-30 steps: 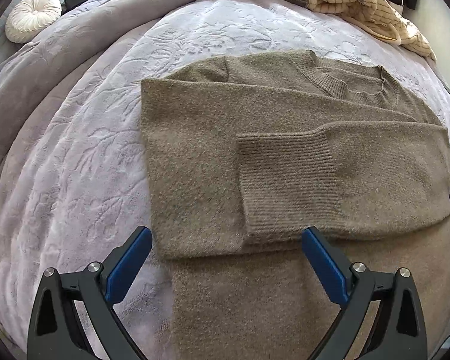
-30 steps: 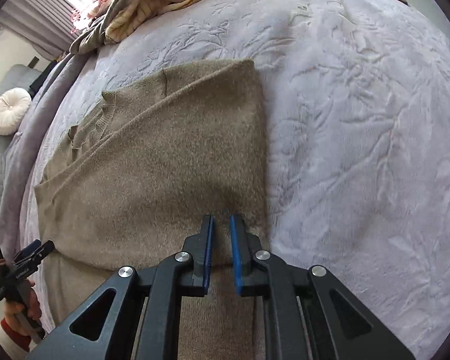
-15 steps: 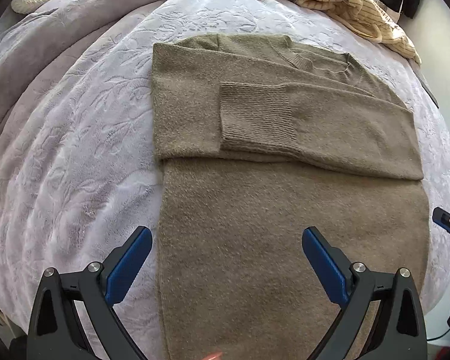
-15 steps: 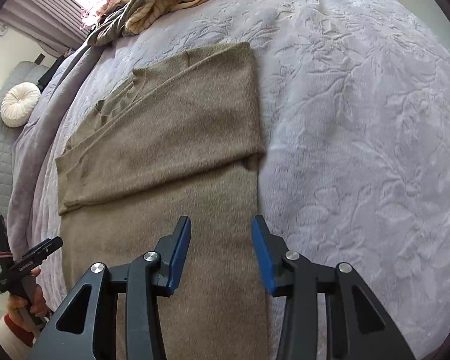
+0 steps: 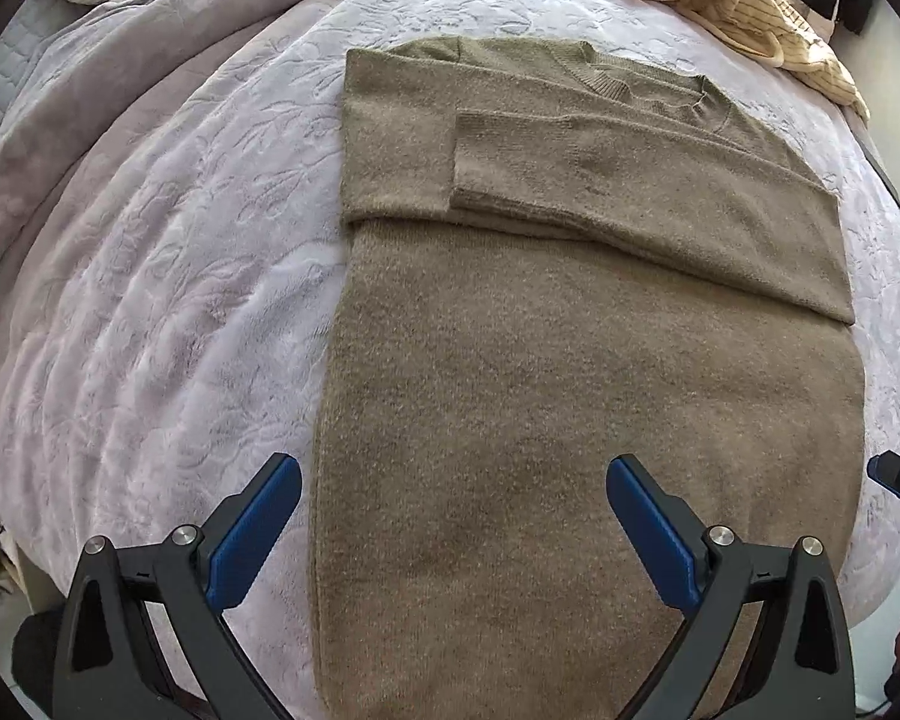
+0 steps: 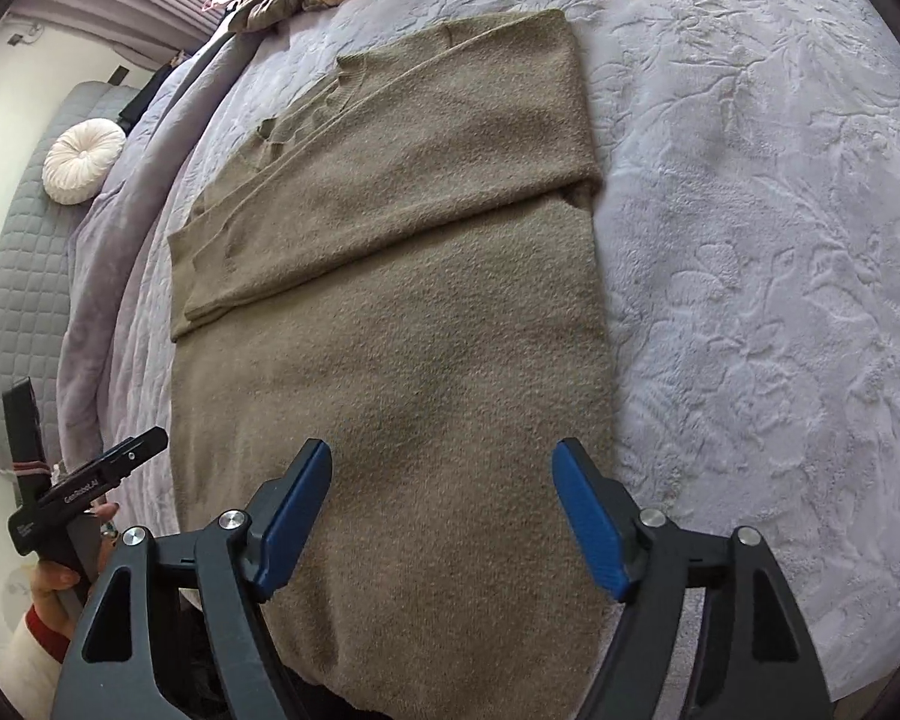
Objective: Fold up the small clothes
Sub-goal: 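Move both open grippers to the sweater hem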
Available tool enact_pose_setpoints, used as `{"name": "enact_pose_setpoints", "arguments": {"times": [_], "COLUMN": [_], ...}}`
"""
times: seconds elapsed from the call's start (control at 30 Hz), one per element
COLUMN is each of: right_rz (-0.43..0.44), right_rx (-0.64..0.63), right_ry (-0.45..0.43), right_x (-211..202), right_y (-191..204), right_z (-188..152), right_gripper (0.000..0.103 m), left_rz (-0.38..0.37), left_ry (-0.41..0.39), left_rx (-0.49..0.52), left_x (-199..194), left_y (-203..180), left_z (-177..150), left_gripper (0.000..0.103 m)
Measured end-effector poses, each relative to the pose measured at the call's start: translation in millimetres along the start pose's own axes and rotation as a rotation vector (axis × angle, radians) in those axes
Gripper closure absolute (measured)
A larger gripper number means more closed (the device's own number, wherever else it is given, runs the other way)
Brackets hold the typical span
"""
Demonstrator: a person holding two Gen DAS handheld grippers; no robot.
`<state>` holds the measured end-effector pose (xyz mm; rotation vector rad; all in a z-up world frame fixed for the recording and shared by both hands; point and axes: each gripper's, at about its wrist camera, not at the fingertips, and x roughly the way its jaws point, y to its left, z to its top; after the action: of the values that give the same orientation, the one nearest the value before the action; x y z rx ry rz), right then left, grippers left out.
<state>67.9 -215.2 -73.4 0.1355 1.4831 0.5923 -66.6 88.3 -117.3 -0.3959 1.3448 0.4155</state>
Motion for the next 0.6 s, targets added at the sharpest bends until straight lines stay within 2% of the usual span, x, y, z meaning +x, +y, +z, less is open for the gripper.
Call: {"name": "enact_pose_setpoints", "arguments": {"times": [0.1,0.33,0.6], "right_rz": [0.009,0.018,0.01], "right_rx": [-0.018,-0.025,-0.002], "right_ry": [0.033,0.073,0.037], "right_x": [5,18,14], "right_y": [1,3,6], "right_z": [-8,-30,-66], "right_gripper": [0.024,0.024,0.024], "left_rz": [-0.027,-0.005,-0.03], "left_ry": [0.032,0.044,0.029], "left_rx": [-0.024,-0.059,-0.034], "left_x": [2,1,2], "left_y": [3,14,40], "left_z": [-16,-48,-85], "left_gripper": [0.001,0.001,0.001]}}
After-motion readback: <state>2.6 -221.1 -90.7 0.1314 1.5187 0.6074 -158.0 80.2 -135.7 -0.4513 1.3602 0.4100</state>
